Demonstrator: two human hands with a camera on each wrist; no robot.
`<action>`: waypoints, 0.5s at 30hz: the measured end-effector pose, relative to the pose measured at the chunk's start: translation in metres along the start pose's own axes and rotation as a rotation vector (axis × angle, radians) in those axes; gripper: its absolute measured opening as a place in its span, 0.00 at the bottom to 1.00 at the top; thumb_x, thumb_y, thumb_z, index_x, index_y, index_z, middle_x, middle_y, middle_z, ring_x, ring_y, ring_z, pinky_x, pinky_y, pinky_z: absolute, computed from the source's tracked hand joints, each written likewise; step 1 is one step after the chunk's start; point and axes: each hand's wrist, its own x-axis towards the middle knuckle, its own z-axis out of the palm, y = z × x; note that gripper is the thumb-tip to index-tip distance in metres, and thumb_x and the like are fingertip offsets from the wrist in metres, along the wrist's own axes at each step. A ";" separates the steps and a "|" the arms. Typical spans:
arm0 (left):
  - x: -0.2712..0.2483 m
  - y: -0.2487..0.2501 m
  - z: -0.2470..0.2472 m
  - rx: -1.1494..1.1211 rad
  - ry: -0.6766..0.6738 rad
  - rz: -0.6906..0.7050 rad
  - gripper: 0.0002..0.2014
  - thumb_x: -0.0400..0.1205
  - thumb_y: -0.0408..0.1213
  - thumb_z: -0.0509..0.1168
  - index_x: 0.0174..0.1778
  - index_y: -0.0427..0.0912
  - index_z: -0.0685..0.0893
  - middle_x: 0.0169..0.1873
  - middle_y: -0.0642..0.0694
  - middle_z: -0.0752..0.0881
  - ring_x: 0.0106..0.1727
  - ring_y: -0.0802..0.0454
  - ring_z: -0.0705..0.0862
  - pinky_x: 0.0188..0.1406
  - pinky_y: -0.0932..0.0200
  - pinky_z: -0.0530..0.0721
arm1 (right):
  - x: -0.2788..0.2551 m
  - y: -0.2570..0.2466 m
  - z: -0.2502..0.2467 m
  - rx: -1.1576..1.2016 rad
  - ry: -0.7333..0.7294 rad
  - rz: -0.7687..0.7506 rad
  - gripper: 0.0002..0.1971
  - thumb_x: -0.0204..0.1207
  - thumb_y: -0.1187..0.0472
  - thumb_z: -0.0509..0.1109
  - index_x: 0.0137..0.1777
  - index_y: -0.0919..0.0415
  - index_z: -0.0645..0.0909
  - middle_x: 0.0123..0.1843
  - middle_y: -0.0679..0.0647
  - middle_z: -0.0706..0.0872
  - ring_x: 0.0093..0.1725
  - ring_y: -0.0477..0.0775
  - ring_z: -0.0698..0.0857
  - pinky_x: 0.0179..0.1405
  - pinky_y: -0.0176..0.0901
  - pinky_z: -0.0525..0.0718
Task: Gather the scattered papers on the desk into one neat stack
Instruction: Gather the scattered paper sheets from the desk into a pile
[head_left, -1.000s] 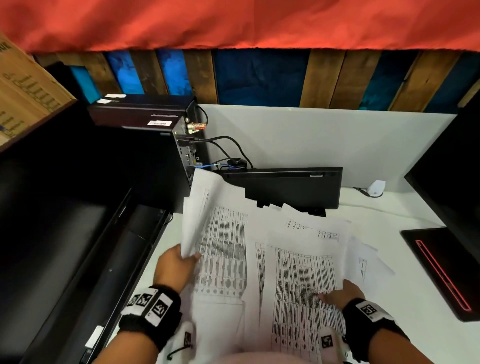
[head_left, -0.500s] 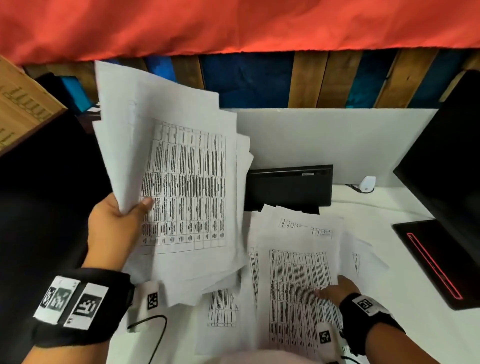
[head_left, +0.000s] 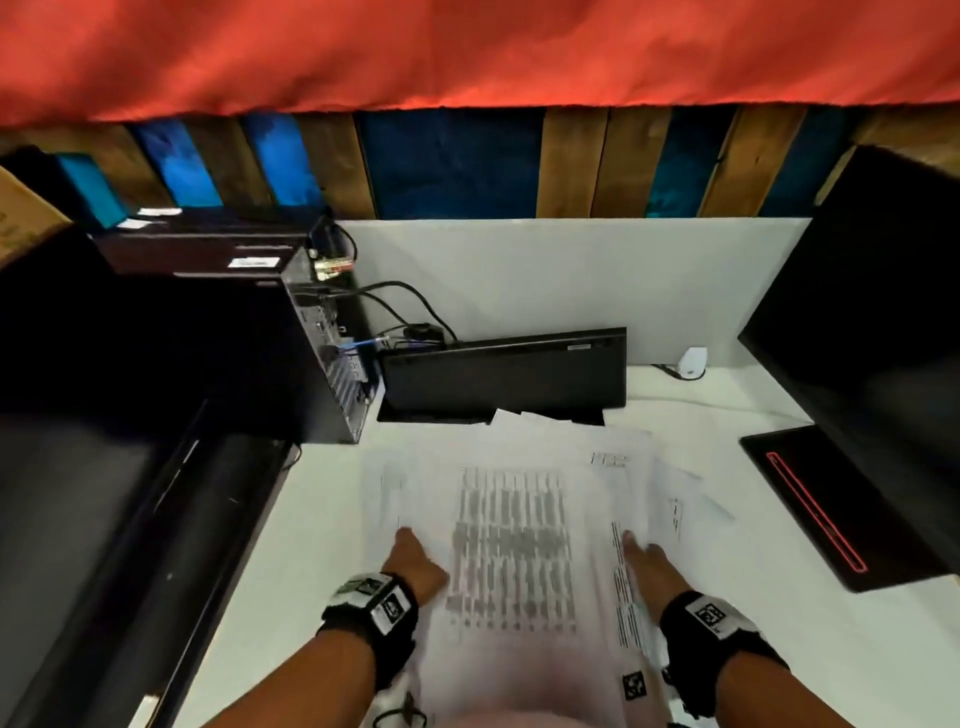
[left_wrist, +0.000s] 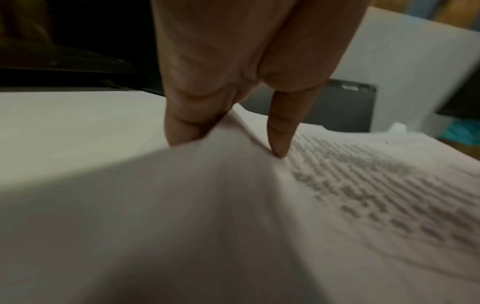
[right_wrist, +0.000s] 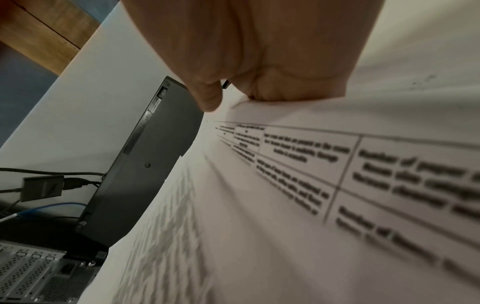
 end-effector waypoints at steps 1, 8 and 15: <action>0.000 0.002 0.008 0.035 -0.049 0.012 0.45 0.77 0.37 0.71 0.83 0.33 0.49 0.81 0.36 0.62 0.81 0.42 0.65 0.79 0.57 0.65 | -0.001 -0.001 0.001 0.018 -0.019 -0.009 0.36 0.84 0.42 0.53 0.82 0.68 0.53 0.82 0.65 0.62 0.81 0.63 0.64 0.77 0.47 0.62; 0.005 0.009 0.020 0.345 -0.005 0.015 0.37 0.75 0.64 0.60 0.74 0.44 0.70 0.73 0.37 0.71 0.73 0.37 0.72 0.73 0.46 0.71 | 0.010 0.013 0.004 -0.061 -0.061 -0.029 0.44 0.75 0.56 0.74 0.82 0.67 0.51 0.82 0.65 0.62 0.80 0.64 0.66 0.77 0.50 0.66; 0.026 -0.027 -0.026 0.030 0.301 -0.258 0.44 0.72 0.49 0.73 0.78 0.36 0.59 0.73 0.33 0.69 0.71 0.30 0.73 0.72 0.40 0.73 | 0.014 0.010 0.001 -0.219 0.016 -0.005 0.35 0.76 0.57 0.73 0.78 0.71 0.64 0.77 0.65 0.72 0.75 0.62 0.73 0.73 0.45 0.70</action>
